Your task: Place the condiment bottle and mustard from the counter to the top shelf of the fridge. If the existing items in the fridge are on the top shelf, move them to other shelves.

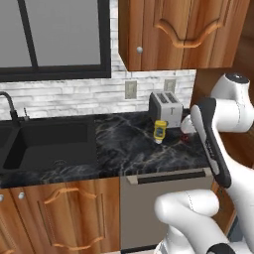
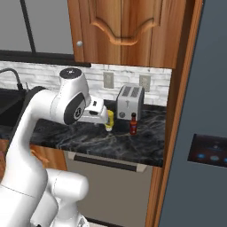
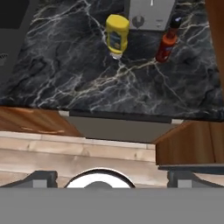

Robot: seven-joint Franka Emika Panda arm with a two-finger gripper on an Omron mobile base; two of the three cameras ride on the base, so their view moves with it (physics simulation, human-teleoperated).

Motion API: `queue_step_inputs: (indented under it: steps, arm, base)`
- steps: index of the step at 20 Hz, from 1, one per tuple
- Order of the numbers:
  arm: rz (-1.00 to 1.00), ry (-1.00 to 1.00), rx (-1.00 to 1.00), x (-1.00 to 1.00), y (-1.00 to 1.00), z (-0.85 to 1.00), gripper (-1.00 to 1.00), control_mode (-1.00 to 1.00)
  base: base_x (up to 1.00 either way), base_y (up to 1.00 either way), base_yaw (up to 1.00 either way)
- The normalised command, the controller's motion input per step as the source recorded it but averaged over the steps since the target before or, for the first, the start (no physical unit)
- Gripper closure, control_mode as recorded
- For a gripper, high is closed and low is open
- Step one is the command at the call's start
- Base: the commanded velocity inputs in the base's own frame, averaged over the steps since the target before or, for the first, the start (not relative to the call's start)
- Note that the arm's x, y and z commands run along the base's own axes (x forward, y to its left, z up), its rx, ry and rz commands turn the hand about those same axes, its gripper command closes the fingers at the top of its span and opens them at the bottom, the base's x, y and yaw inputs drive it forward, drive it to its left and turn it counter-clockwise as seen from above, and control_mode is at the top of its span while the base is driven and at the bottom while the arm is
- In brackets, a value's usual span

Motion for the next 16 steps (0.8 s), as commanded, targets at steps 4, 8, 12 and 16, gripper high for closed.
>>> queue_step_inputs:
  steps: [4, 8, 12, 16]
  arm:
    - [0.00, 0.00, -0.01, 1.00, 0.00, -0.29, -1.00, -1.00]
    - [0.01, 0.01, -0.06, 1.00, 0.00, -0.26, -1.00, -1.00]
    - [0.25, 0.01, 0.00, 0.58, -0.08, -0.11, -1.00, -1.00]
    - [0.30, 0.05, 0.00, 0.44, -0.06, -0.02, -1.00, -1.00]
  base:
    - [0.00, 0.00, 0.00]
    - [0.00, 0.00, 0.00]
    - [0.00, 0.00, 0.00]
    - [0.00, 0.00, 0.00]
